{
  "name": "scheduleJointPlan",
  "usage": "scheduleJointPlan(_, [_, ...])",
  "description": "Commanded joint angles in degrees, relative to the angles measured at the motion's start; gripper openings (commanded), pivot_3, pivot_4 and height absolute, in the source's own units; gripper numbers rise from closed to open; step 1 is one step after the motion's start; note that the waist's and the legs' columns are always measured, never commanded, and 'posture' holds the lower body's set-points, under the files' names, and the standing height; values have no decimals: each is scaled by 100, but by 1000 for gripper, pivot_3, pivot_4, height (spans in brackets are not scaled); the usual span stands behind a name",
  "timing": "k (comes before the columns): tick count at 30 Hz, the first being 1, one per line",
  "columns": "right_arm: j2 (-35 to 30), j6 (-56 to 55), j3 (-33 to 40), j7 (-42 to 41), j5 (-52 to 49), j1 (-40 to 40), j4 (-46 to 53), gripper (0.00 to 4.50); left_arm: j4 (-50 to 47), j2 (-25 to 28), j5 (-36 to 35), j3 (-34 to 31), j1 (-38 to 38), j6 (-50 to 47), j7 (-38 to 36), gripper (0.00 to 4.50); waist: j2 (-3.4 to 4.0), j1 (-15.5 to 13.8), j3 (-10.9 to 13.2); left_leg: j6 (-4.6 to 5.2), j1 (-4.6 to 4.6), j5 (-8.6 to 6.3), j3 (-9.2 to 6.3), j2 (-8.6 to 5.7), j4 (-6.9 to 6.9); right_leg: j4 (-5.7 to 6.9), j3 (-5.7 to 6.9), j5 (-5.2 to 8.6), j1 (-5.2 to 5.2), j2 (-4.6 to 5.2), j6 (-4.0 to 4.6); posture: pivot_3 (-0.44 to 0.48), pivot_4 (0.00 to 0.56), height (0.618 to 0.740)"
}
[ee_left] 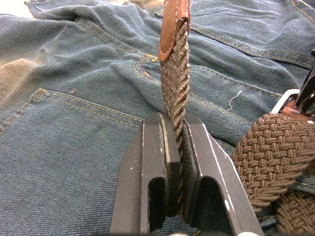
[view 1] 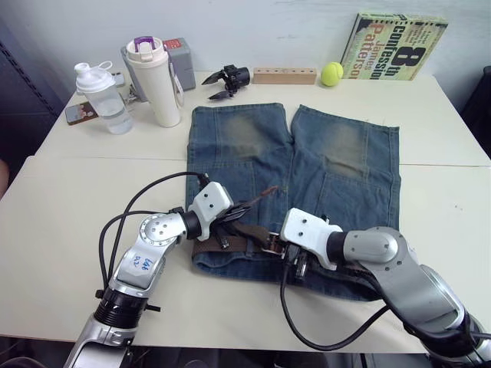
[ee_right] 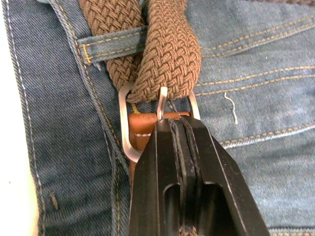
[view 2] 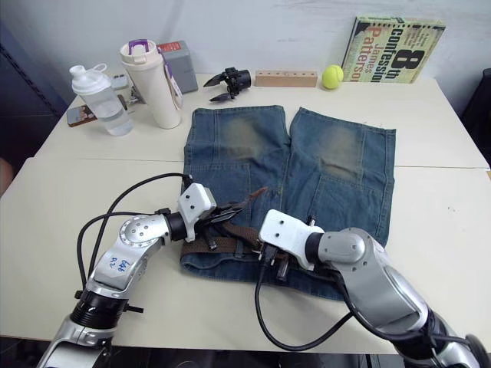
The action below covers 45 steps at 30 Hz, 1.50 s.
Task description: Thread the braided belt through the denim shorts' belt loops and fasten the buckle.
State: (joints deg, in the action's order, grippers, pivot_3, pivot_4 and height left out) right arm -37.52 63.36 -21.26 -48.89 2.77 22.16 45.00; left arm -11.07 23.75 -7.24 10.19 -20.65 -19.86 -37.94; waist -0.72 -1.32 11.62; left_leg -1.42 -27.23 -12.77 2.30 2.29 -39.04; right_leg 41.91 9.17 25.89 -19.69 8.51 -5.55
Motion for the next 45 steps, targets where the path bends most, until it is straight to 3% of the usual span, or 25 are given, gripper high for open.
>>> scheduleJointPlan(1, [-42,-144,-283,203,-92,-25,0,74,-283,3,3,-48,-6,52,51,0,0,-2,0,0,0,0,-1,0,0,0,0,0,1,0,0,0,150,657])
scheduleJointPlan(16, [-129,-172,-785,405,-249,61,-162,74,-256,0,-2,-34,-34,39,69,0,0,19,0,0,5,0,-4,8,0,0,-1,0,1,-5,0,0,150,657])
scheduleJointPlan(23, [-684,-404,-1907,526,387,122,-332,74,-141,-34,-25,47,-277,48,-60,0,-11,8,-9,0,9,0,-4,8,0,-1,-2,0,5,-4,0,0,150,657])
scheduleJointPlan(29, [-553,-214,-2379,543,534,-42,-420,74,202,-86,-57,140,-860,215,-370,0,-65,1,-79,-5,26,-3,-4,11,3,-4,-2,0,19,-5,0,0,150,657])
scheduleJointPlan(35, [-205,124,-2313,324,198,-64,-686,74,464,-296,-152,246,-1447,446,-702,0,-87,26,-99,-19,53,-13,11,35,8,-10,-2,0,31,-28,4,0,150,657])
scheduleJointPlan(45, [-360,-516,-2770,-498,379,449,-1370,74,1610,-935,-275,279,-2586,945,-1224,0,-85,83,-107,-30,109,-25,18,48,21,-28,-7,5,78,-42,14,0,150,657])
